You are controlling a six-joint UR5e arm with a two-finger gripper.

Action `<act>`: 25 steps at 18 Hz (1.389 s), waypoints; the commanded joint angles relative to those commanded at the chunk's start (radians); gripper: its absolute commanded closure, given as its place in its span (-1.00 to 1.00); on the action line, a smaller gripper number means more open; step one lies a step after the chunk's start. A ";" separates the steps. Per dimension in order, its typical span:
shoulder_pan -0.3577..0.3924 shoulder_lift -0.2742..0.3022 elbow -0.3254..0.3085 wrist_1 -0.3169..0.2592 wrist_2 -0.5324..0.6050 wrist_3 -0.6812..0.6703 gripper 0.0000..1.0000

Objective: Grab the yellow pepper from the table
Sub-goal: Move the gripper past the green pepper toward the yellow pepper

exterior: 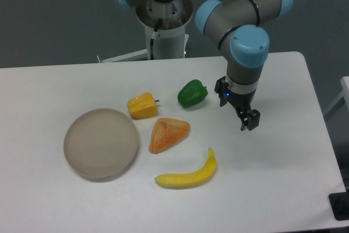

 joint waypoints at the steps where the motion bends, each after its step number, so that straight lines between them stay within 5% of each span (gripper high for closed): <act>1: 0.000 0.000 -0.003 0.000 0.000 0.000 -1.00; 14: -0.003 0.005 -0.011 0.006 -0.008 -0.009 -1.00; 18: -0.011 0.049 -0.084 0.006 -0.012 -0.009 -1.00; 25: -0.150 0.184 -0.251 0.006 -0.012 -0.066 -1.00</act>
